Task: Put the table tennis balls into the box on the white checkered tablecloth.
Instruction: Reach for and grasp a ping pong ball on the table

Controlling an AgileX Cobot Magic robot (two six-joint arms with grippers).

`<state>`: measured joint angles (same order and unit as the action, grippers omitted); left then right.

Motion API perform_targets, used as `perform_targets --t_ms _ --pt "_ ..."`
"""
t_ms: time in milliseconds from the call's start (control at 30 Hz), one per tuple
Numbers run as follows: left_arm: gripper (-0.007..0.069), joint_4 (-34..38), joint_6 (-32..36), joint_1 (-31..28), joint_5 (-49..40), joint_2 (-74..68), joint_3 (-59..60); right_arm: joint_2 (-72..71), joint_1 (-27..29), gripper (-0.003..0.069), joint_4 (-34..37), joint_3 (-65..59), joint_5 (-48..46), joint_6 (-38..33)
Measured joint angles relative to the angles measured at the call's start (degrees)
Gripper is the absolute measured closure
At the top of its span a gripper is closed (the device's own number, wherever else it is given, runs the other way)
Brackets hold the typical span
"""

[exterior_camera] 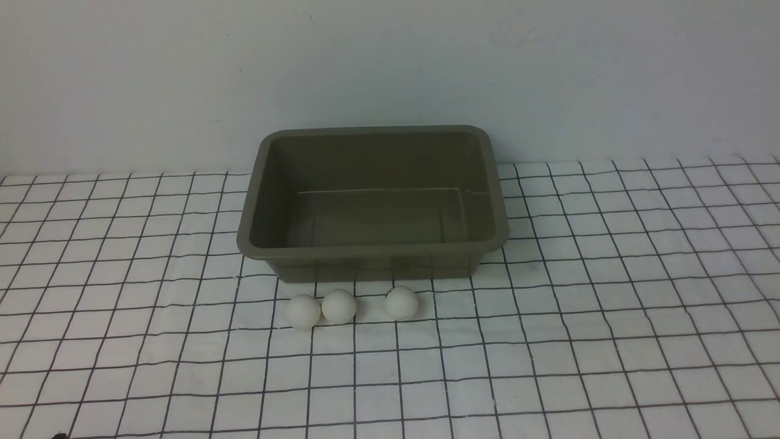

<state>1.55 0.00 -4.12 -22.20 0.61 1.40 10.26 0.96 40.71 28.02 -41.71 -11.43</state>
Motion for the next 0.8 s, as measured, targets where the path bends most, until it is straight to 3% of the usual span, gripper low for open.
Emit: perform_targets --t_ms 267,400,500,600,800 --pt "0.0052 0.0 0.0 0.0 0.0 0.0 0.0 5.8 0.0 0.0176 4.1 0.1 -7.0 -5.2" --pt "0.0052 0.0 0.0 0.0 0.0 0.0 0.0 12.8 0.0 0.0176 5.6 0.1 -12.5 -18.4" --pt "0.0052 0.0 0.0 0.0 0.0 0.0 0.0 15.5 0.0 0.0176 6.6 0.1 -13.5 -24.4" --pt "0.0052 0.0 0.0 0.0 0.0 0.0 0.0 24.0 0.0 0.0176 14.0 0.1 -14.7 -38.9" --pt "0.0052 0.0 0.0 0.0 0.0 0.0 0.0 35.3 0.0 0.0176 21.5 0.1 -14.5 -56.2"
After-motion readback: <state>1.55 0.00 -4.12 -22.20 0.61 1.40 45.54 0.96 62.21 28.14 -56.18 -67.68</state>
